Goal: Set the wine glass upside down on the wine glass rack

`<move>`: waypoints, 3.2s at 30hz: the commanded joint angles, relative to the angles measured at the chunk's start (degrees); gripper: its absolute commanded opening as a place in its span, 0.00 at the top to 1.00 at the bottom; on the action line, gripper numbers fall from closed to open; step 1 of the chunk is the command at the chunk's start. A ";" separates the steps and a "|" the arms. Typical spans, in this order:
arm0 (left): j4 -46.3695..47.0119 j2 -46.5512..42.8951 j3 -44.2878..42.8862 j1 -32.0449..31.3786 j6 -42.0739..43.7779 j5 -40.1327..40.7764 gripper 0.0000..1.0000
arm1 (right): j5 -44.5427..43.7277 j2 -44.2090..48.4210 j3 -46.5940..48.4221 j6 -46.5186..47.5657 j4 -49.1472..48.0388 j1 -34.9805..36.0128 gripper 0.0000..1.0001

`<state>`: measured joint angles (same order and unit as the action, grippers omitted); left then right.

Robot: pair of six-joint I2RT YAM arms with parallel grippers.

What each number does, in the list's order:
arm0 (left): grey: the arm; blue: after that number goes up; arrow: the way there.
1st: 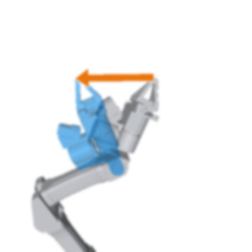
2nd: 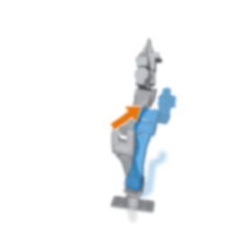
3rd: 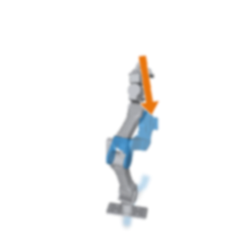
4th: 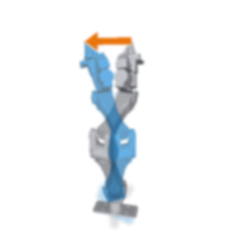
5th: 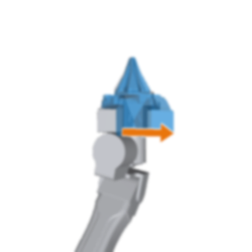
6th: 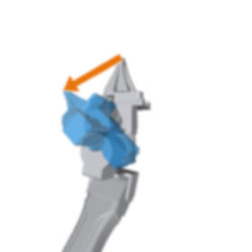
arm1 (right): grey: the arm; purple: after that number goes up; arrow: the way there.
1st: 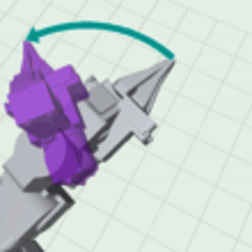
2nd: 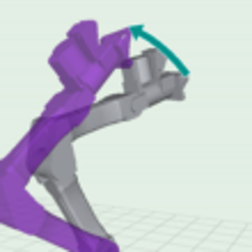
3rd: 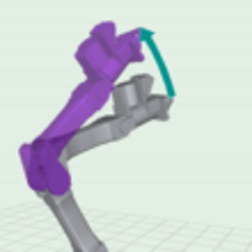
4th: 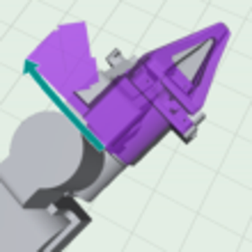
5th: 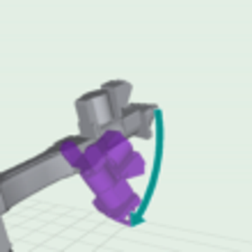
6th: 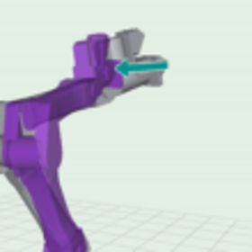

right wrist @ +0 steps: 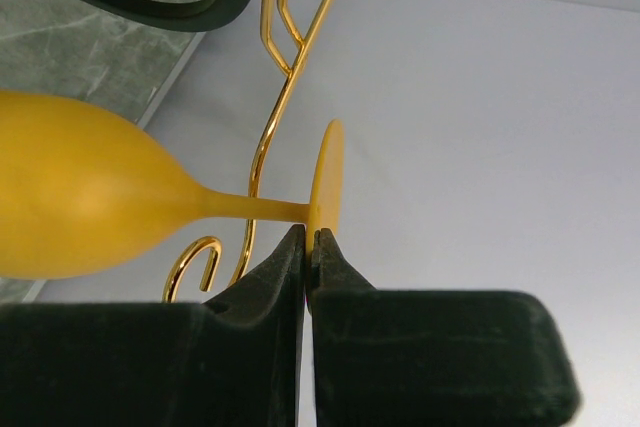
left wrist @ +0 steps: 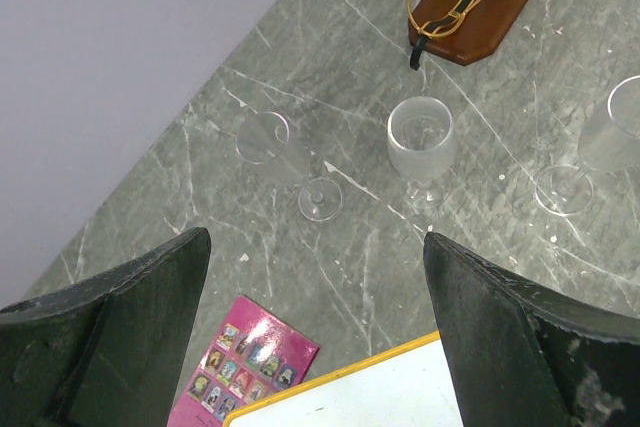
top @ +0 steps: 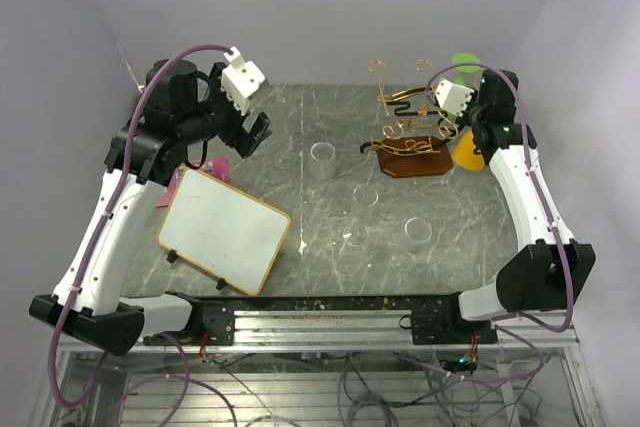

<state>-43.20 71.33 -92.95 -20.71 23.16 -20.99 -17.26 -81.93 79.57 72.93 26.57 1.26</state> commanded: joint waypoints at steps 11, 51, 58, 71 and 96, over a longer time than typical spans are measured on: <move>0.31 -0.37 0.64 0.41 1.06 -1.18 0.02 | -5.13 0.66 -1.17 -0.37 -2.07 0.20 1.00; -0.25 -2.13 2.05 0.41 2.01 -2.04 0.02 | -4.19 7.74 -4.58 -3.10 6.02 -0.39 0.96; -0.28 -2.03 2.15 0.41 2.19 -1.90 0.02 | -4.22 6.22 -4.25 -4.02 6.18 1.03 0.94; -0.35 -1.64 2.42 0.41 2.52 -1.70 0.02 | -6.06 4.07 -3.79 -4.73 5.09 3.29 0.93; -0.39 -1.61 2.77 0.41 2.86 -1.33 0.02 | -4.39 3.62 -2.66 -8.77 6.20 3.38 0.74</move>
<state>-43.59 70.15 -90.43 -20.67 25.26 -21.67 -23.35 -78.89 75.31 66.46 31.97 4.25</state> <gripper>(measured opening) 0.983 0.252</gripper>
